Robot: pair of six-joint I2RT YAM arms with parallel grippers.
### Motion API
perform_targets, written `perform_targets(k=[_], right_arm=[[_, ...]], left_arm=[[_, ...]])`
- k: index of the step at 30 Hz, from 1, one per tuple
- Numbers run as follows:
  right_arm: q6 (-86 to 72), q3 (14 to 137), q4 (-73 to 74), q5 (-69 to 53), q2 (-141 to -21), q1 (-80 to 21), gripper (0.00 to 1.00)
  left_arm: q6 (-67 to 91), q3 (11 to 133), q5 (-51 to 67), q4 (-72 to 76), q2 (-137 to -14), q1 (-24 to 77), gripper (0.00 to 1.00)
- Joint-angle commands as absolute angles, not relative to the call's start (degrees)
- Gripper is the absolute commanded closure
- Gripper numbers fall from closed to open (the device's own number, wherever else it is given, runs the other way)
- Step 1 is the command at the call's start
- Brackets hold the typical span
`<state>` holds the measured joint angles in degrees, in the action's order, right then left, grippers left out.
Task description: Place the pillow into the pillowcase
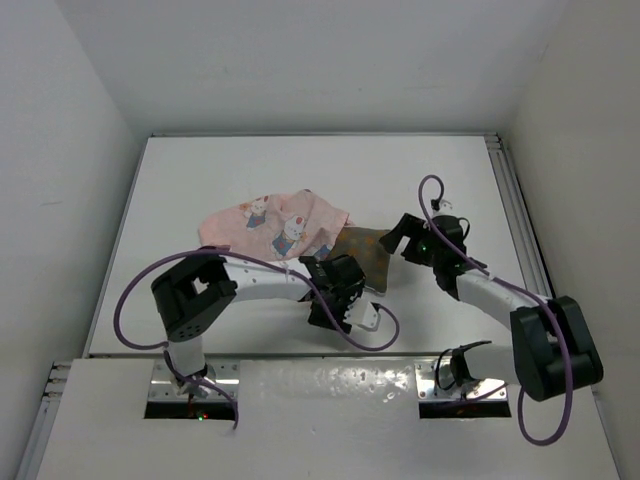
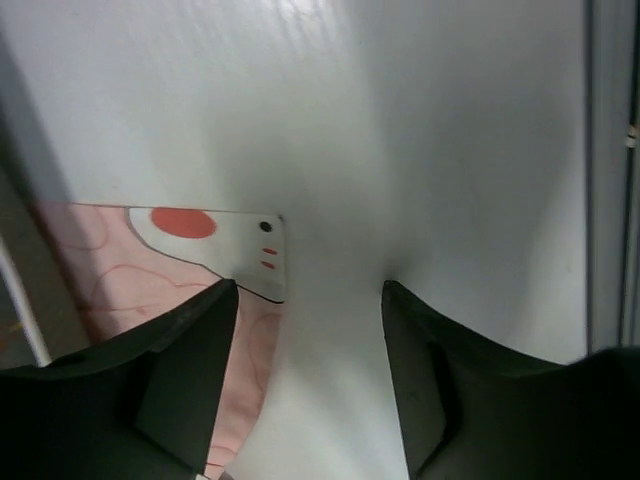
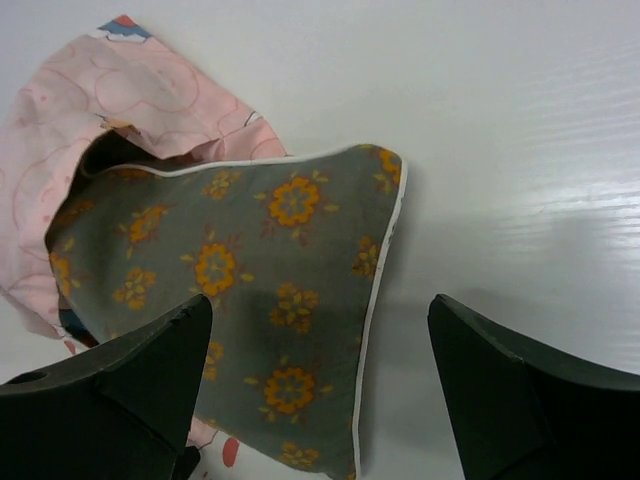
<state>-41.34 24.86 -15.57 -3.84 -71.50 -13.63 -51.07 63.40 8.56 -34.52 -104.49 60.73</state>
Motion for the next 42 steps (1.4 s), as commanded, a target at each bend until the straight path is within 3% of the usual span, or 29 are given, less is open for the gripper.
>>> perform_targets(k=[1, 2, 4, 5, 6, 7, 9, 12, 13, 15, 16, 20, 26, 27, 28, 30, 32, 33, 36, 39, 42], right_arm=[[-46.0, 24.3, -21.4, -8.0, -74.5, -14.3, 0.13], [-47.9, 23.7, -22.4, -9.8, -75.3, -14.8, 0.12], [-49.7, 21.4, -25.3, -11.2, -77.0, -15.7, 0.11], [-51.1, 20.6, -26.0, -11.6, -77.3, -16.9, 0.11], [-51.8, 20.0, -27.2, -11.5, -78.0, -17.5, 0.11], [-52.9, 18.6, -28.0, -11.4, -78.1, -18.2, 0.11], [-54.0, 17.4, -31.2, -11.4, -78.7, -19.5, 0.11], [-54.9, 17.7, -33.0, -11.4, -80.6, -21.4, 0.20], [-55.3, 17.9, -33.6, -11.4, -81.6, -21.7, 0.32], [-56.0, 18.1, -34.6, -11.6, -82.5, -21.9, 0.47], [-56.4, 18.1, -35.5, -11.8, -83.0, -22.0, 0.63], [-56.6, 19.5, -37.1, -14.3, -83.1, -22.4, 1.00], [-55.4, 19.9, -36.7, -13.4, -78.2, -24.2, 1.00], [-54.6, 19.9, -35.8, -12.1, -77.7, -24.3, 1.00], [-54.4, 19.6, -34.6, -11.4, -76.7, -24.3, 1.00], [-54.6, 18.4, -34.5, -10.3, -76.1, -24.7, 1.00], [-55.8, 16.4, -35.6, -9.7, -75.7, -25.0, 1.00], [-56.2, 15.9, -36.3, -9.6, -75.6, -25.4, 1.00], [-57.4, 14.6, -38.8, -9.1, -76.6, -26.7, 1.00], [-57.6, 15.0, -38.7, -8.0, -77.8, -28.5, 1.00], [-58.2, 15.1, -39.2, -6.4, -78.7, -29.9, 1.00]], left_arm=[[-50.3, 58.5, 1.9, -20.3, -106.0, 60.8, 0.45], [-49.8, 57.8, 1.8, -18.0, -106.0, 60.7, 0.58], [-47.9, 58.0, 2.1, -16.6, -106.2, 60.7, 0.69], [-47.6, 58.2, 2.4, -15.9, -106.3, 60.7, 0.88], [-46.7, 58.3, 2.5, -15.4, -106.3, 60.7, 0.98], [-46.1, 58.2, 2.4, -14.0, -106.5, 60.6, 1.00], [-45.7, 58.4, 3.1, -13.6, -106.8, 60.7, 1.00], [-44.6, 60.6, 4.5, -15.5, -106.9, 60.7, 1.00], [-44.6, 62.4, 4.7, -17.8, -106.7, 60.7, 1.00], [-44.6, 64.8, 5.1, -20.9, -106.3, 60.7, 1.00], [-44.5, 67.6, 5.4, -24.9, -105.7, 60.7, 1.00], [-45.4, 76.3, 9.2, -37.5, -103.8, 60.5, 1.00], [-44.0, 79.8, 9.9, -46.8, -100.5, 58.8, 1.00], [-41.9, 79.8, 9.1, -45.9, -100.1, 57.8, 0.96], [-35.2, 79.8, 5.6, -44.3, -99.8, 54.6, 0.77], [-28.4, 80.3, 0.6, -39.1, -99.1, 50.4, 0.64], [-20.3, 81.4, -6.7, -35.6, -99.1, 44.1, 0.63], [-18.1, 81.7, -6.8, -34.8, -99.5, 44.0, 0.53], [-18.3, 83.1, -12.1, -33.1, -101.0, 40.3, 0.40], [-19.2, 84.2, -10.1, -32.3, -101.9, 40.7, 0.29], [-19.7, 85.3, -5.7, -33.4, -102.9, 41.0, 0.27]])
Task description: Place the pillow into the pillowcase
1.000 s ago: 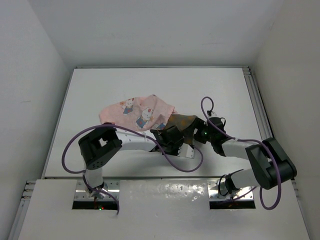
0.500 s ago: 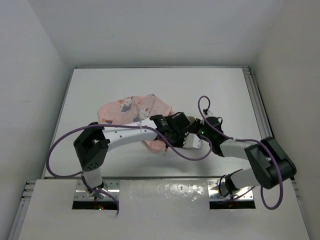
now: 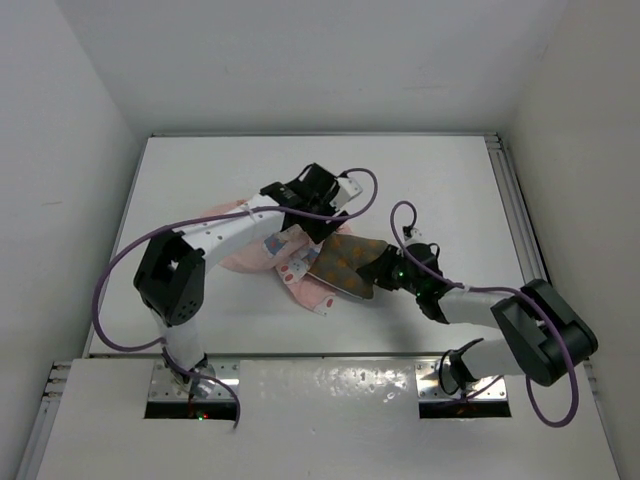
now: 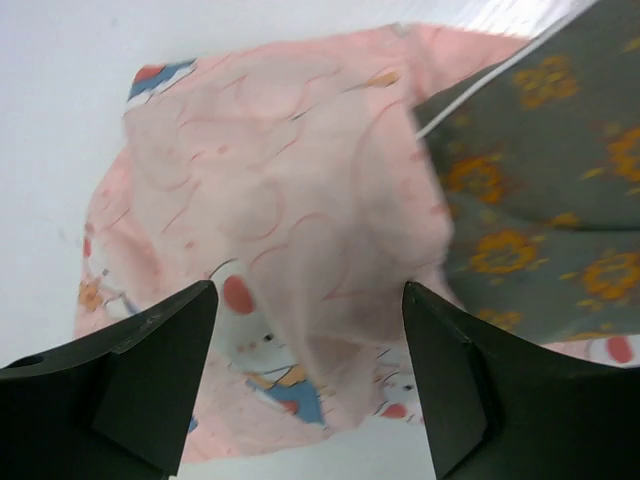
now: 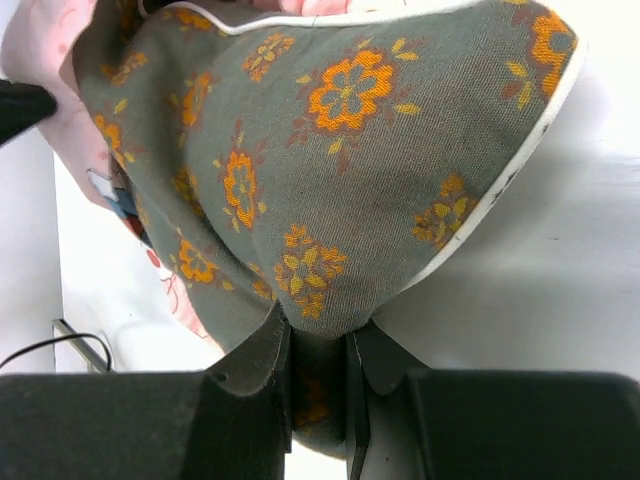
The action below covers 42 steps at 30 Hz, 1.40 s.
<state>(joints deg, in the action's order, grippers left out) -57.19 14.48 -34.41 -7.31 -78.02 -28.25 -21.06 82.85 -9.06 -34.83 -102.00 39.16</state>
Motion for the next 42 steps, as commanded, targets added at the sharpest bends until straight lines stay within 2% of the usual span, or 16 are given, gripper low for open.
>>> perform_targets(k=[1, 8, 10, 12, 13, 15, 16, 18, 19, 25, 28, 32, 36, 42], right_arm=[[-58.4, 15.2, -39.3, -5.9, -79.0, -30.1, 1.00], [-58.5, 16.6, -39.6, -5.6, -81.3, -31.4, 1.00], [-58.9, 16.5, -39.8, -5.4, -81.6, -31.5, 1.00], [-59.0, 16.5, -40.3, -5.4, -81.4, -31.4, 1.00], [-59.0, 16.4, -40.3, -5.4, -81.3, -31.4, 1.00], [-58.6, 16.4, -40.3, -5.4, -81.1, -31.5, 1.00], [-58.6, 16.4, -40.3, -5.5, -81.0, -31.4, 1.00], [-58.4, 16.1, -40.6, -5.4, -81.3, -31.6, 1.00], [-58.6, 16.1, -40.9, -5.4, -81.5, -31.6, 1.00], [-58.2, 15.0, -46.4, -6.3, -80.3, -32.8, 1.00], [-57.6, 15.4, -47.6, -4.2, -77.1, -33.5, 1.00], [-56.0, 15.3, -51.6, -0.2, -69.1, -33.7, 1.00], [-50.4, 17.4, -49.6, 5.6, -57.2, -33.7, 1.00], [-40.9, 23.2, -43.6, 9.7, -46.7, -33.9, 1.00]], left_arm=[[-20.0, 85.4, -4.8, -33.7, -102.9, 41.2, 0.27], [-19.2, 86.7, 0.8, -35.9, -103.2, 43.7, 0.27], [-19.7, 86.0, -5.3, -35.6, -104.2, 44.4, 0.27], [-20.7, 85.3, -11.6, -35.2, -106.2, 43.3, 0.33], [-20.6, 86.0, -12.3, -35.9, -106.9, 42.6, 0.44], [-19.4, 87.8, -10.1, -38.0, -108.3, 39.8, 0.58], [-19.2, 88.0, -9.2, -38.2, -108.3, 39.3, 0.70], [-19.9, 87.8, -7.0, -38.1, -107.8, 39.0, 0.86], [-20.6, 87.7, -6.2, -38.2, -107.7, 39.3, 1.00], [-25.5, 93.7, 2.1, -44.2, -106.6, 41.8, 1.00], [-26.7, 100.6, 10.7, -50.6, -107.3, 44.0, 1.00], [-28.5, 104.1, 20.4, -54.8, -106.6, 47.5, 1.00], [-27.1, 108.4, 31.4, -57.4, -106.9, 45.4, 1.00], [-21.1, 115.3, 35.7, -56.5, -108.6, 39.8, 1.00]])
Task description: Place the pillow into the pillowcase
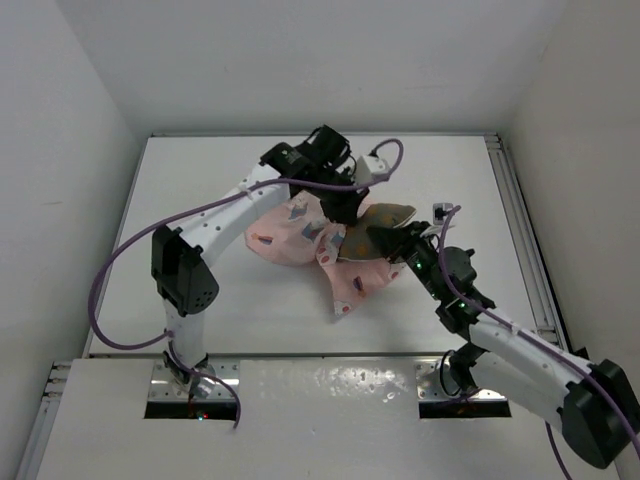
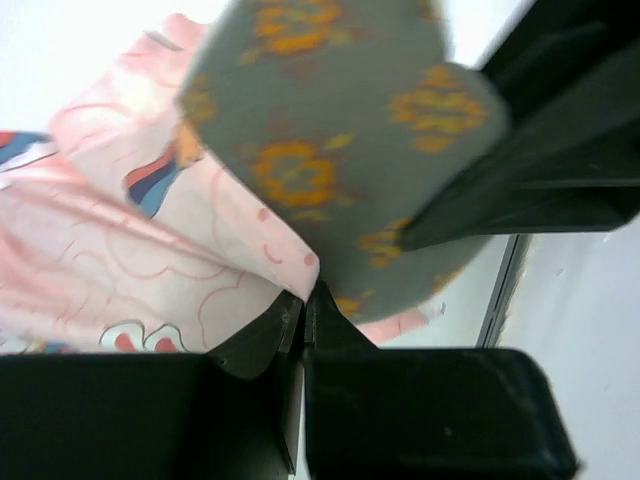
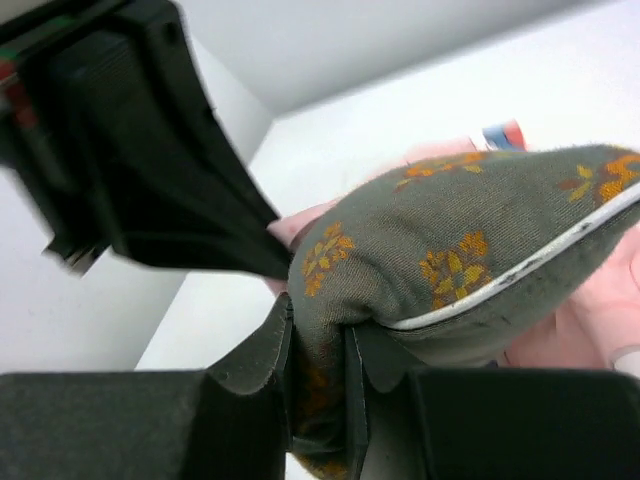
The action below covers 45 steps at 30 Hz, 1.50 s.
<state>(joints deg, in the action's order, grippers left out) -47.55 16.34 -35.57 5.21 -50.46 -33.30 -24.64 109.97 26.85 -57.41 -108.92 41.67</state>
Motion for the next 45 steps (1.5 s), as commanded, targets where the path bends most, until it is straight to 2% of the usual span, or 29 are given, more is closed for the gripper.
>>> perform_targets(k=[1, 6, 14, 21, 30, 37, 40, 45], right_arm=[[-39.9, 24.0, -43.3, 9.8, -46.1, -34.0, 1.00], [-33.8, 32.2, -38.8, 7.3, -49.5, -33.9, 1.00], [-30.4, 39.2, -32.0, 9.3, -65.0, -34.3, 1.00], [-30.0, 41.3, -32.0, 15.7, -72.6, -34.5, 1.00], [-29.4, 46.5, -29.5, 12.5, -79.1, -33.6, 1.00], [-33.3, 32.2, -60.3, 3.5, -67.5, -31.9, 1.00], [-33.0, 32.3, -60.6, 0.5, -63.8, -31.8, 1.00], [-33.7, 32.5, -58.9, -2.1, -59.3, -32.0, 1.00]], left_arm=[[-20.1, 116.5, 36.4, -56.5, -108.8, 39.1, 1.00], [-16.1, 124.1, 45.5, -53.2, -109.0, 38.8, 1.00], [-4.5, 127.0, 55.6, -41.1, -107.1, 39.4, 1.00], [1.7, 130.0, 57.2, -35.9, -106.9, 39.6, 1.00], [1.8, 133.6, 56.4, -35.7, -106.7, 40.0, 1.00], [-3.8, 129.3, 49.7, -40.0, -104.5, 36.0, 1.00], [-8.1, 127.5, 43.0, -42.4, -104.4, 34.1, 1.00], [-11.7, 124.4, 42.4, -44.3, -104.0, 34.1, 1.00]])
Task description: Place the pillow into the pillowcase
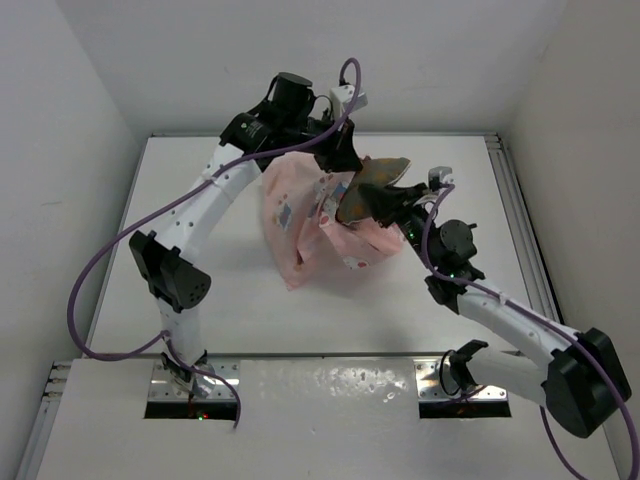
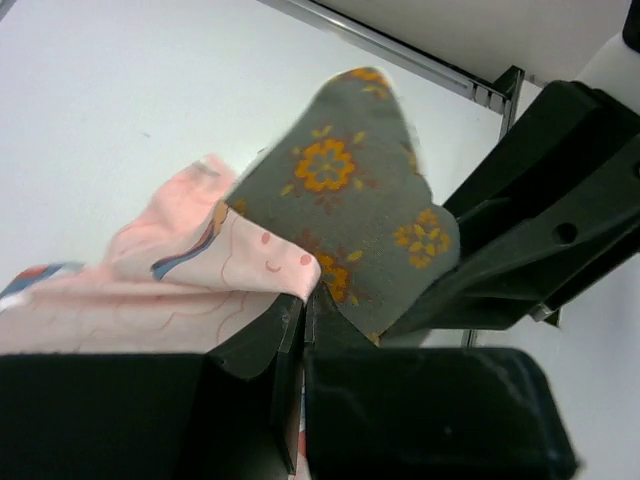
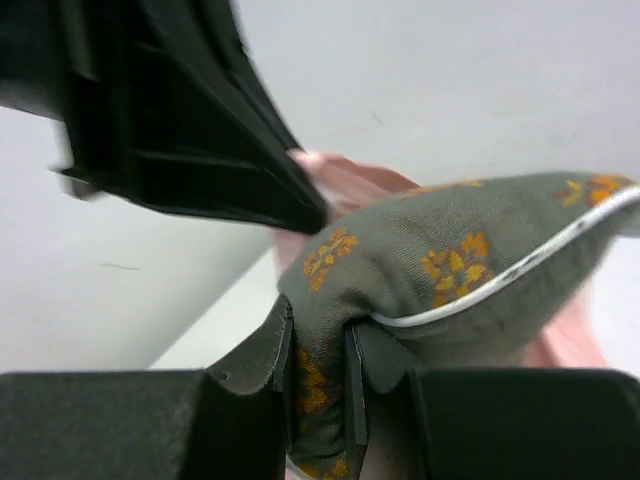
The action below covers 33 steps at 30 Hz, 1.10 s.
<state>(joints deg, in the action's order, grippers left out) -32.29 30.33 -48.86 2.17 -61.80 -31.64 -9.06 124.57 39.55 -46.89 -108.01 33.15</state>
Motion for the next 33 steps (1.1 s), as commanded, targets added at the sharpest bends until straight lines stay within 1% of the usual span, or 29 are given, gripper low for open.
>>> perform_targets(k=[1, 5, 7, 8, 9, 11, 12, 13, 14, 15, 16, 17, 18, 20, 25, 31, 33], right_arm=[[-33.9, 32.8, -56.9, -2.4, -59.8, -32.1, 1.00], [-36.5, 31.1, -56.0, -1.9, -64.6, -32.8, 1.00], [-34.2, 31.1, -49.7, -0.2, -68.4, -33.4, 1.00], [-33.3, 30.8, -47.8, 2.8, -69.7, -33.4, 1.00], [-33.0, 30.3, -43.0, 4.6, -71.5, -33.5, 1.00], [-33.1, 30.6, -34.9, 7.0, -72.0, -33.1, 0.81], [-32.4, 30.7, -32.7, 6.9, -71.1, -33.2, 0.58], [-31.6, 30.7, -31.2, 6.5, -70.4, -33.3, 0.58], [-30.0, 30.7, -28.4, 5.8, -68.7, -33.1, 0.35], [-29.0, 30.8, -26.7, 5.9, -67.6, -33.2, 0.25], [-28.0, 31.0, -25.1, 6.2, -66.4, -33.2, 0.19], [-27.2, 31.2, -21.7, 6.8, -65.1, -33.2, 0.11], [-25.8, 31.5, -20.3, 7.7, -62.3, -33.0, 0.07], [-24.4, 31.3, -17.3, 8.3, -59.5, -32.8, 0.01], [-23.2, 30.4, -10.6, 8.2, -51.2, -28.4, 0.01], [-24.3, 29.2, -1.0, 0.2, -45.3, -21.3, 0.01], [-25.0, 29.4, 1.6, 0.4, -44.2, -19.4, 0.01]], left_arm=[[-11.7, 124.7, 45.0, -44.3, -104.1, 34.4, 1.00], [-12.0, 127.2, 49.4, -44.9, -104.9, 37.0, 1.00], [-11.3, 127.3, 53.1, -44.7, -104.9, 37.4, 1.00], [-10.5, 127.4, 53.7, -44.7, -104.9, 37.6, 1.00], [-9.8, 127.4, 54.5, -44.1, -104.4, 37.5, 1.00], [-8.4, 127.3, 54.4, -43.2, -103.9, 36.1, 1.00], [-6.3, 127.1, 54.5, -41.9, -103.6, 34.3, 1.00], [-5.6, 126.6, 54.8, -41.1, -103.4, 33.5, 1.00], [-5.1, 125.8, 54.3, -40.1, -103.2, 32.7, 1.00], [-5.2, 125.6, 53.9, -40.2, -103.1, 32.3, 1.00], [-5.7, 125.6, 53.4, -40.4, -103.0, 31.8, 1.00], [-6.2, 125.4, 52.9, -40.8, -103.0, 31.7, 1.00], [-6.8, 125.3, 52.6, -41.5, -103.1, 31.6, 1.00], [-7.2, 124.8, 52.0, -42.1, -102.9, 31.6, 1.00], [-8.0, 124.6, 47.9, -42.8, -102.4, 30.7, 1.00], [-8.3, 123.0, 45.6, -42.8, -102.0, 30.3, 1.00], [-8.1, 122.8, 45.6, -42.8, -102.2, 30.3, 1.00]])
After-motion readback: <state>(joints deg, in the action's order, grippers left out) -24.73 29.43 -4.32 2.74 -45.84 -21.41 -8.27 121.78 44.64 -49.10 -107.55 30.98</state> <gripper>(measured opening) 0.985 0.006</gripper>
